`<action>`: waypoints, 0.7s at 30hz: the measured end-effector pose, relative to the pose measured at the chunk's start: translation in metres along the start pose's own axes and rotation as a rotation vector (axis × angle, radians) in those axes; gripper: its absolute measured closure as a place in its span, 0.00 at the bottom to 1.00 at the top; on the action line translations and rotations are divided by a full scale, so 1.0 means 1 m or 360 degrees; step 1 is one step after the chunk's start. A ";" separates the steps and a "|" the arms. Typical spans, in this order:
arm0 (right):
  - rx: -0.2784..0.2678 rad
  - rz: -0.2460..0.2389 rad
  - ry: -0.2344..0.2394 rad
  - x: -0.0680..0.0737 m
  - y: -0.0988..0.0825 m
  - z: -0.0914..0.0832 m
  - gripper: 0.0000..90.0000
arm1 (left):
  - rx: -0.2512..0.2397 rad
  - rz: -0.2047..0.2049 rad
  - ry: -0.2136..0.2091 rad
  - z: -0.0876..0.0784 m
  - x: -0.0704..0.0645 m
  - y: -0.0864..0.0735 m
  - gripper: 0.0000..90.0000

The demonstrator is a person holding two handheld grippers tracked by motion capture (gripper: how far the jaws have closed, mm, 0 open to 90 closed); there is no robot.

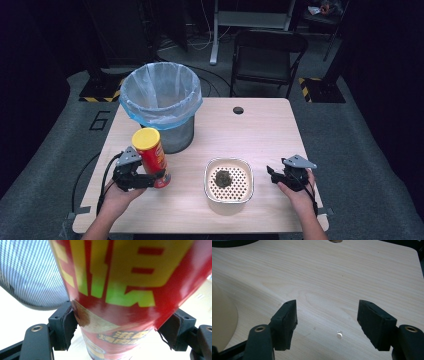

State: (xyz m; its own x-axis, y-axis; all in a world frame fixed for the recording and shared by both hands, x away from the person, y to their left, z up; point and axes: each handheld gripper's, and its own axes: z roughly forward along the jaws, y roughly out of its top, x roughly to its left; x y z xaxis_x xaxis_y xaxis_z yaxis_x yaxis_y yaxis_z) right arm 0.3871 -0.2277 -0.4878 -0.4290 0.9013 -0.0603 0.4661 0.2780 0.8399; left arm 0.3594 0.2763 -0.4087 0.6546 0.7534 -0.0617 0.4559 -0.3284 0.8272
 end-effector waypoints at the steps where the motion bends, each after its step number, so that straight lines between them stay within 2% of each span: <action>1: 0.0003 0.0011 -0.0006 0.000 0.000 0.000 0.35 | 0.0004 -0.0003 -0.0017 -0.003 0.000 0.006 0.26; 5: -0.0004 0.0034 -0.0008 -0.003 -0.001 -0.001 0.35 | -0.0012 0.0001 -0.0023 -0.014 -0.004 0.027 0.26; 13: -0.0001 0.0027 0.0006 -0.002 -0.001 -0.001 0.35 | -0.0032 0.0066 -0.0049 -0.032 -0.013 0.066 0.26; 21: -0.0003 0.0020 0.0012 -0.003 -0.002 0.000 0.35 | -0.0043 0.0096 -0.0053 -0.045 -0.018 0.096 0.26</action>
State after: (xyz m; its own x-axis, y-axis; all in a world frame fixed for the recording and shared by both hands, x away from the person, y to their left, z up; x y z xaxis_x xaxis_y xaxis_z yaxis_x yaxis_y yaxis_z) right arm 0.3875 -0.2308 -0.4893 -0.4287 0.9023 -0.0457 0.4700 0.2660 0.8416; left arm 0.3645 0.2565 -0.3029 0.7002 0.7133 -0.0292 0.3988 -0.3569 0.8447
